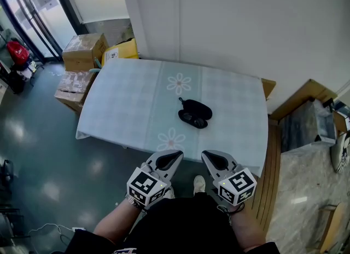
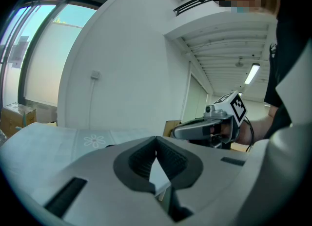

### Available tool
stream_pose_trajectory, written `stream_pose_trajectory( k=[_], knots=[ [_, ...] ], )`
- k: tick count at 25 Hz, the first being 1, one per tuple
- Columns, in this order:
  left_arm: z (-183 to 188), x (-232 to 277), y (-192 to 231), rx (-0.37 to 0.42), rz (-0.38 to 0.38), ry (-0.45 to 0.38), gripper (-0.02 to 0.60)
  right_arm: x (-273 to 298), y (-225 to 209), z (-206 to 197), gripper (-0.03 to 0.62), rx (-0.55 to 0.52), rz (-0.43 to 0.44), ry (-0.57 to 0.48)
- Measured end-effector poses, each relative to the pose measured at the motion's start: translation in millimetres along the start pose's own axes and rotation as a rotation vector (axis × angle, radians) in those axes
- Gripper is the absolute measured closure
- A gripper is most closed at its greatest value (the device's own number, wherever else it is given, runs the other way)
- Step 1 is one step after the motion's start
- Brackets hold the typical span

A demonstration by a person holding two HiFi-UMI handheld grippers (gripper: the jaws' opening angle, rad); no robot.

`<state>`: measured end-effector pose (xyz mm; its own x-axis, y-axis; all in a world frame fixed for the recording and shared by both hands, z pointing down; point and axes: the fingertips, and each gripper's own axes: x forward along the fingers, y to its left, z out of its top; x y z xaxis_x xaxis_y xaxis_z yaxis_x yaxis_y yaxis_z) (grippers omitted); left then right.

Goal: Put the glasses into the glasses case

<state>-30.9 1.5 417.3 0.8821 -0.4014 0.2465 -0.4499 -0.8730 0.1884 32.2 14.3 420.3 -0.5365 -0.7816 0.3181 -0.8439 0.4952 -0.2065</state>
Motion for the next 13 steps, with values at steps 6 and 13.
stream_pose_trajectory(
  k=[6, 13],
  knots=[
    [-0.9, -1.1, 0.7, -0.001, 0.002, 0.0, 0.554, 1.7, 1.3, -1.1, 0.571, 0.002, 0.004, 0.001],
    [0.1, -0.5, 0.5, -0.001, 0.004, -0.001, 0.554, 1.5, 0.7, -0.4, 0.571, 0.001, 0.006, 0.003]
  ],
)
